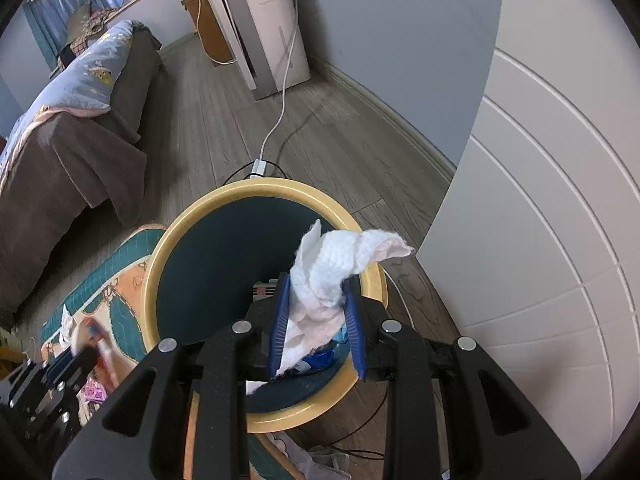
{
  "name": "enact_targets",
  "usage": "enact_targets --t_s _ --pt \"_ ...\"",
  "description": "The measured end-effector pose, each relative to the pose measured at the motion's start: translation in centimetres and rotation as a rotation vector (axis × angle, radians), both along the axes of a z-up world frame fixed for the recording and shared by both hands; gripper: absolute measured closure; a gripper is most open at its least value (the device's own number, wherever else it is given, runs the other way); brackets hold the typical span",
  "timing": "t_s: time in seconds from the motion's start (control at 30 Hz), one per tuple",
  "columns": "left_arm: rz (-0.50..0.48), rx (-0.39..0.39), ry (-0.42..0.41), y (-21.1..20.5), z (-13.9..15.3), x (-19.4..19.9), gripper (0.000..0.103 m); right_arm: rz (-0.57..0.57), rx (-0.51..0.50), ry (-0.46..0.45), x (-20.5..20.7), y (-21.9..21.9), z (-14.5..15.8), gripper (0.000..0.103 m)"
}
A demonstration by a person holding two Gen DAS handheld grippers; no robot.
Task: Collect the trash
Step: 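Carry the tissue and the red-and-white box over the bin with both tools, then open both tools above the bin to drop the tissue and box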
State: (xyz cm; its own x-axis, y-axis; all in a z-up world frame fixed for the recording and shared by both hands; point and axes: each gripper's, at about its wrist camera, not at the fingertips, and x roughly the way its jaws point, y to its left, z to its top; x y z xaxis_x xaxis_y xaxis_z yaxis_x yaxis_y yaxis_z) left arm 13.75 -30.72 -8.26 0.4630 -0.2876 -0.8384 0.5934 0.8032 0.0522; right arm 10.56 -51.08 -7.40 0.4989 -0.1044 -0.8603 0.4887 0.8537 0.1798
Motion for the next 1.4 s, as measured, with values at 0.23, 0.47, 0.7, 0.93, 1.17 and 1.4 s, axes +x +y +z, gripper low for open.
enact_targets --t_s 0.23,0.47,0.7,0.93,1.17,1.4 --pt "0.033 0.005 0.029 -1.7 -1.2 2.2 0.09 0.029 -0.038 0.003 0.6 0.7 0.1 0.077" --pt "0.051 -0.046 -0.005 -2.2 -0.1 3.5 0.09 0.069 -0.094 -0.052 0.8 1.8 1.2 0.077" --pt "0.046 -0.072 -0.05 -2.2 0.6 3.5 0.089 0.089 -0.135 -0.151 0.8 2.4 3.1 0.073" --pt "0.09 -0.094 -0.079 -0.6 0.7 2.9 0.037 0.082 -0.132 -0.166 0.9 2.5 3.3 0.041" --pt "0.144 -0.038 -0.099 2.9 0.5 2.1 0.013 0.1 -0.102 -0.184 1.4 4.0 3.9 0.006" --pt "0.217 -0.028 -0.117 8.7 2.4 1.5 0.008 0.168 -0.096 -0.191 2.4 6.9 4.9 0.006"
